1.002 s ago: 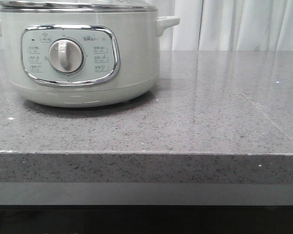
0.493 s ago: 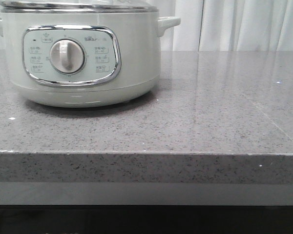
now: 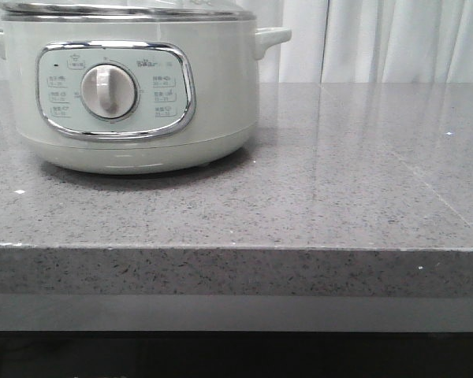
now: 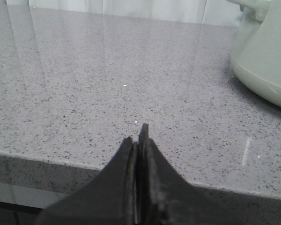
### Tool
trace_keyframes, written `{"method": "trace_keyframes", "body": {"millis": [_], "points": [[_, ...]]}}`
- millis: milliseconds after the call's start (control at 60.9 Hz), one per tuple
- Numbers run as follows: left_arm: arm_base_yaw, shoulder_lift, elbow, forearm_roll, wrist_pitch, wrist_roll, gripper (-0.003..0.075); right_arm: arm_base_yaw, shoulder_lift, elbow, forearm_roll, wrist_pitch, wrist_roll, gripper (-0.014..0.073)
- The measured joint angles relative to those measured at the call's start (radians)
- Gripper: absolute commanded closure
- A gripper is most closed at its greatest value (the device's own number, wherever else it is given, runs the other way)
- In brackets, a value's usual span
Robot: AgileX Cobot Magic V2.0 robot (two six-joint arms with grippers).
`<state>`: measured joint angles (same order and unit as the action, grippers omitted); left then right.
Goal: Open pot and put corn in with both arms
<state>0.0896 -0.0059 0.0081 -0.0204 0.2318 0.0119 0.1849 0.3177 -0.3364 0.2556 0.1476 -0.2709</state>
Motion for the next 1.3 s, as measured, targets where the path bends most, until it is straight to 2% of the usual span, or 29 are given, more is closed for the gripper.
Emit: {"method": "trace_keyframes", "body": {"millis": [1166,1297], "points": [[0.000,0.000,0.000,0.000,0.004,0.000,0.0738,0.000,0.000,0.017,0.000,-0.011,0.000,0.0662],[0.000,0.000,0.000,0.000,0.004,0.000,0.0738,-0.026,0.000,0.073,-0.069,-0.037,0.044,0.0662]]}}
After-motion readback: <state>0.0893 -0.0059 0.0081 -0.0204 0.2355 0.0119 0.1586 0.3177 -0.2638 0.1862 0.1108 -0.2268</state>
